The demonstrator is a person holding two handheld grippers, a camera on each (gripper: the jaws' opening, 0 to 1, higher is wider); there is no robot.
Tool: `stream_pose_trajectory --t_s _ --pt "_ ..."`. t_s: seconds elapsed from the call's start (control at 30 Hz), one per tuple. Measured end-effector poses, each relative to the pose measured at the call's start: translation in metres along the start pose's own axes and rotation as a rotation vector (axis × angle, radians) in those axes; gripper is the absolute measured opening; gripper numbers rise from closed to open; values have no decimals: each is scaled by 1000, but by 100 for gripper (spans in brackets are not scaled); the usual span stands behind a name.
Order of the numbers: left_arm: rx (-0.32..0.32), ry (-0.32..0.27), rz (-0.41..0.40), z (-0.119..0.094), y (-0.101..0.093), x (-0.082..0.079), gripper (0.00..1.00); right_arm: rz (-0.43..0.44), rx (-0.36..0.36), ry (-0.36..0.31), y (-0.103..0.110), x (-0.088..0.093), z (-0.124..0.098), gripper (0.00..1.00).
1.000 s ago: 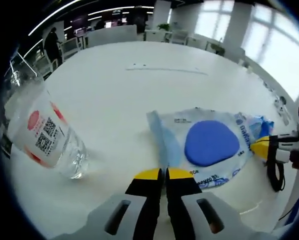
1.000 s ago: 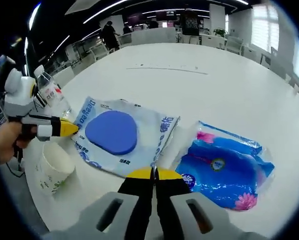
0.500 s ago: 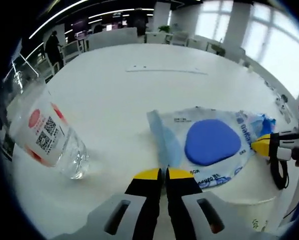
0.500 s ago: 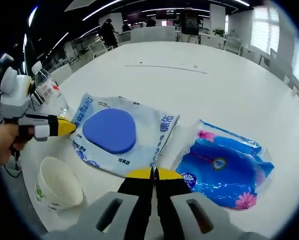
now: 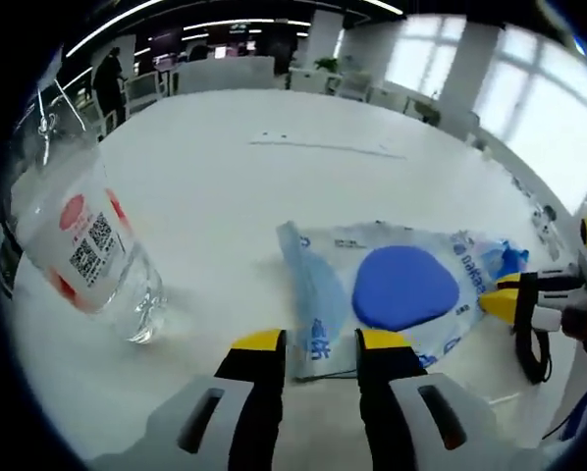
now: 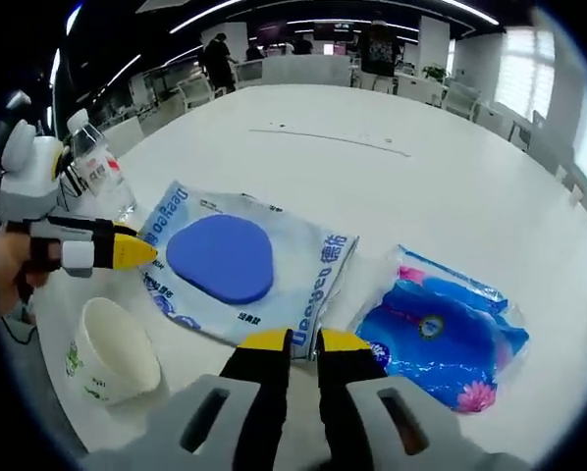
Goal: Arrange the tabletop items into an orderly group along one side of the table until the central work area is clear of visible clutter.
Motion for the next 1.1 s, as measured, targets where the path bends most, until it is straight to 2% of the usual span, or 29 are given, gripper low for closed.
stream_pose_trajectory --t_s 0.03,0.1,0.2,0.4,0.5,0.6,0.67,0.87,1.1 --pt "7 -7 -3 -1 -1 0 36 -5 2 -4 1 -1 -1 15" --pt "50 -24 -40 -6 -7 -3 37 -17 4 -32 3 -6 -4 21" --pt "55 -57 -64 -13 -8 -8 41 -37 1 -64 4 -12 -9 25" --pt "88 -114 -110 -28 -10 -10 73 -37 -11 -161 4 -22 -25 46" --pt "87 -129 -109 -32 -8 -9 80 -29 -29 -173 6 -23 -28 53" --pt "113 -114 -116 -35 -12 -7 91 -11 -59 -180 11 -22 -30 61" --pt "113 -114 -106 -39 -13 -5 96 -11 -73 -176 14 -20 -32 61" --pt "123 -113 -104 -48 -12 -5 97 12 -86 -170 19 -15 -38 71" --pt "117 -123 -91 -60 -6 -7 97 43 -83 -169 19 -12 -45 68"
Point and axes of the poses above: the point that each gripper's makers call its tool centre point, and the gripper's own axes: z roughly forward along the fingers, y roughly to its left, x roughly out of its underside, the point moved 6 cm from there along -z, roughly backward along the fingers, and after that the axes turned 8 degrees about -x, right-handed, at the moved point
